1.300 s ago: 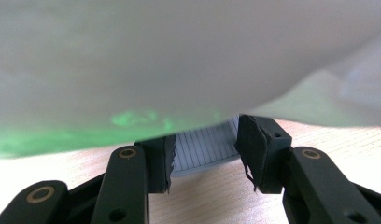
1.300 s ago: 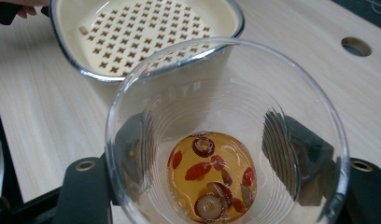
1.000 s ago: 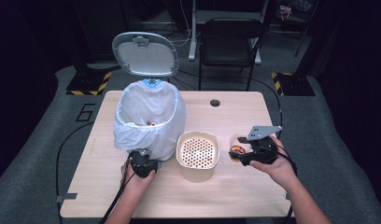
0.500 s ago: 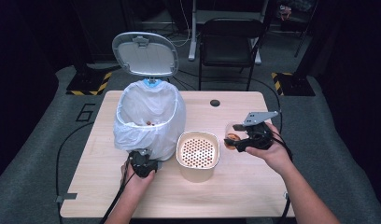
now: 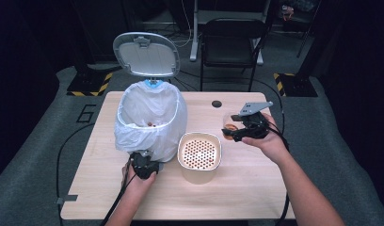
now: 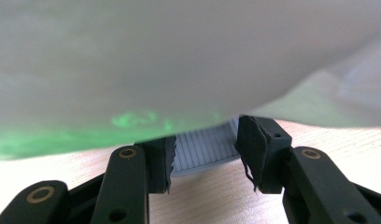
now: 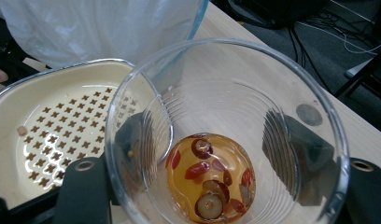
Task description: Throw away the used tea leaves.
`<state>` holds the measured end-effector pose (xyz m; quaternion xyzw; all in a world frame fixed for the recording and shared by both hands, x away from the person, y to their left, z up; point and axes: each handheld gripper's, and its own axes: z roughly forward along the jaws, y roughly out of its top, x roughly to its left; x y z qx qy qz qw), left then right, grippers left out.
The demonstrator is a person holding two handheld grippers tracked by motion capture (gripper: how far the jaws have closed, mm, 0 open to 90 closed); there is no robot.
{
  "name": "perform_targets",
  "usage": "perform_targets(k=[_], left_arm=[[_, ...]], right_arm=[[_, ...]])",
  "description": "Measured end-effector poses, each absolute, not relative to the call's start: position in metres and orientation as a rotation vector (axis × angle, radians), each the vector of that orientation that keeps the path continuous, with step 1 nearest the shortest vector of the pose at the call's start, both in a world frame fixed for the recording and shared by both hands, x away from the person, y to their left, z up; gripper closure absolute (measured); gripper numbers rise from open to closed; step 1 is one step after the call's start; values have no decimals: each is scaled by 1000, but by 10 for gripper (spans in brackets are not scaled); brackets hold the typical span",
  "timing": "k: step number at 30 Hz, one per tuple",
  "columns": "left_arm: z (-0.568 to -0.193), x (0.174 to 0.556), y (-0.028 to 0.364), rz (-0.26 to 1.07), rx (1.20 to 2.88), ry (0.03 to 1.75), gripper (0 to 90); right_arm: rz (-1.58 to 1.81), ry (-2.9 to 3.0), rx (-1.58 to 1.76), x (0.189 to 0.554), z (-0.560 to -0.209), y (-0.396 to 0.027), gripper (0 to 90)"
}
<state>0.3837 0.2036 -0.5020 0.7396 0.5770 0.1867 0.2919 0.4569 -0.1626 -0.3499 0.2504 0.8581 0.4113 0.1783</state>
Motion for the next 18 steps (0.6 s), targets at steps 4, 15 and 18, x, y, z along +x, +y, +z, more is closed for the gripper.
perform_targets(k=[4,15,18], left_arm=[[-502,384,204,500,1970,1538,567],[-503,385,206,512,1993,1493,567],[-503,385,206,513,1992,1490,567]], right_arm=[[1157,2421,708,466,-351,-160,332],[1136,2427,716,488,-360,-152,332],[1158,2420,728,492,-363,-149,332]])
